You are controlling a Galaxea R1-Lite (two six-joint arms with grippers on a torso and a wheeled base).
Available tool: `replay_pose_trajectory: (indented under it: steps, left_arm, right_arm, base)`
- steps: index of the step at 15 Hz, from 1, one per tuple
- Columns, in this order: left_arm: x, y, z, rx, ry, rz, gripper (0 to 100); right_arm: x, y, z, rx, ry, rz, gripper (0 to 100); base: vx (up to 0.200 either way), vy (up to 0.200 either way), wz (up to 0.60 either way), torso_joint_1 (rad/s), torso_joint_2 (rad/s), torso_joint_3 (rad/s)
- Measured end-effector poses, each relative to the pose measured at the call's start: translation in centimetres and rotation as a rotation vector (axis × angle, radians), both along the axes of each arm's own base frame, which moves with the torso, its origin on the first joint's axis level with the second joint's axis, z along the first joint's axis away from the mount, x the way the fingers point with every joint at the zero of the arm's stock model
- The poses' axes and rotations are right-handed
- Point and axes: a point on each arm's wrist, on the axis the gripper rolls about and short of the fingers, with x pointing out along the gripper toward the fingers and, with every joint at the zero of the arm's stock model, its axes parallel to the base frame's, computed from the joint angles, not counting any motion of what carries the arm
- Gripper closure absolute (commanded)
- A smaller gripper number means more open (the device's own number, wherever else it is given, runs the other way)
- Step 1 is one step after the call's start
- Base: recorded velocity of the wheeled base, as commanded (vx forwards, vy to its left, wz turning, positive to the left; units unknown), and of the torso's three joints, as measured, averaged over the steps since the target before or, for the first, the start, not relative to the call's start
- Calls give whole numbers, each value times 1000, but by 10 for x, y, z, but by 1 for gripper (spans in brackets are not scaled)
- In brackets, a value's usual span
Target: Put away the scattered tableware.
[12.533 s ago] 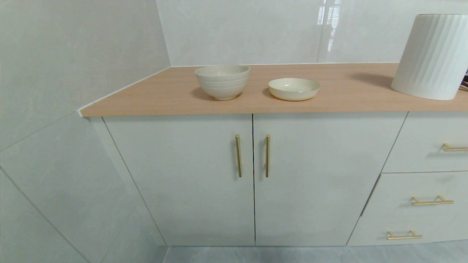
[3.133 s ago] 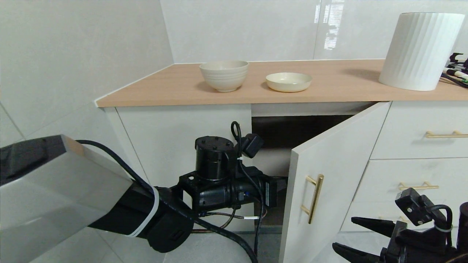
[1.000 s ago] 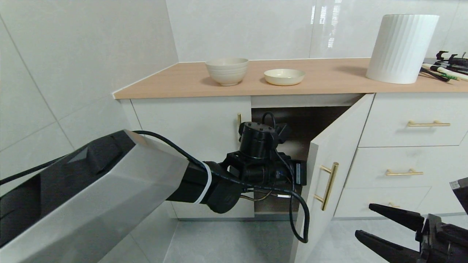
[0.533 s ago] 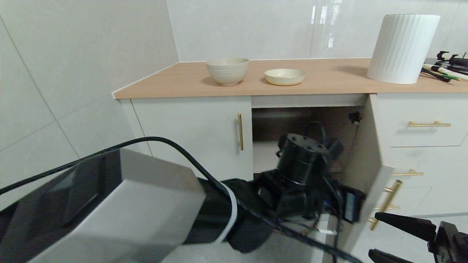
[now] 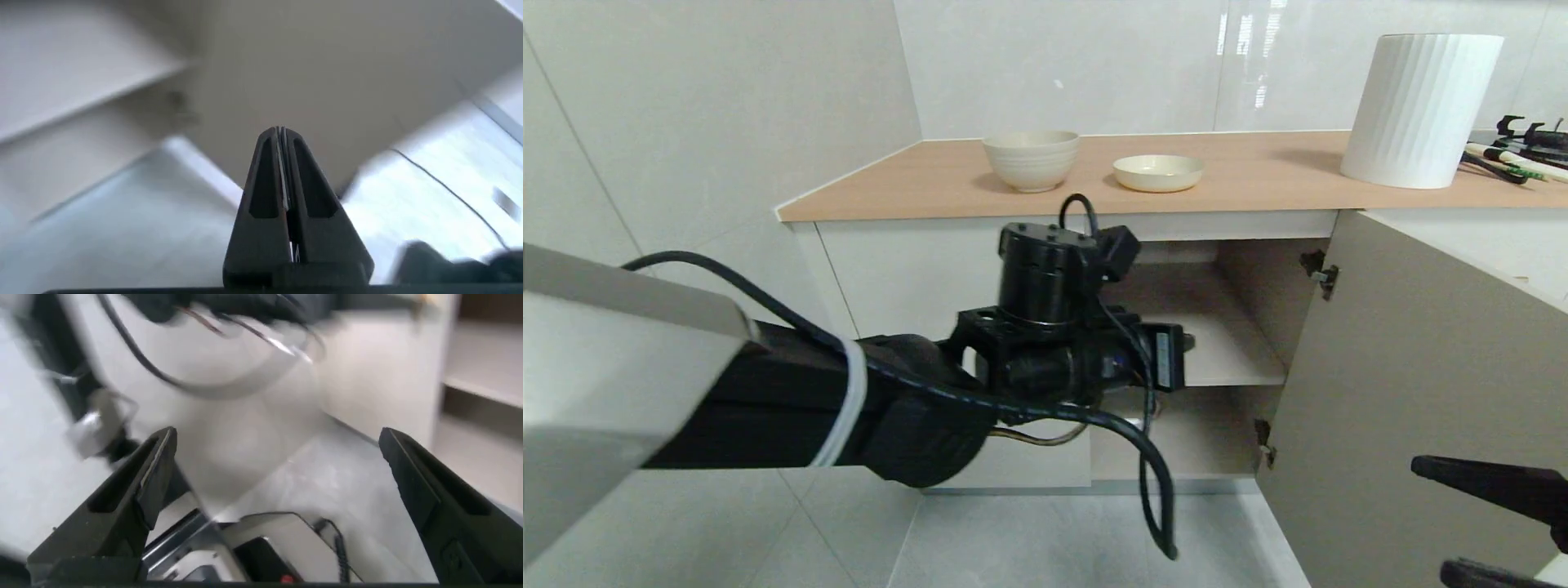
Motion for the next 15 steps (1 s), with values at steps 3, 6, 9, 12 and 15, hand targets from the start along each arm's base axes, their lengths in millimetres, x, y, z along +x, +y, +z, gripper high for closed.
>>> replay_pose_trajectory:
  steps: [3, 6, 9, 12, 15]
  left_arm:
    - [1, 71, 13, 35, -28, 134, 100]
    - [-16, 130, 24, 51, -38, 254, 100]
    - [-41, 175, 26, 136, -54, 325, 0]
    - [-66, 207, 24, 175, -128, 247, 0]
    - [-77, 218, 35, 174, -144, 266, 0]
  right_arm:
    - [38, 10, 14, -37, 42, -72, 0]
    - [88, 23, 31, -82, 53, -112, 0]
    - [109, 29, 35, -186, 254, -113, 0]
    - [113, 30, 60, -218, 303, -135, 0]
    - [117, 29, 68, -263, 273, -293, 0]
  base:
    - [0, 0, 0, 0, 0, 0]
    - [0, 0, 0, 0, 0, 0]
    - [0, 0, 0, 0, 0, 0]
    - [0, 0, 0, 0, 0, 0]
    - [0, 0, 0, 0, 0, 0]
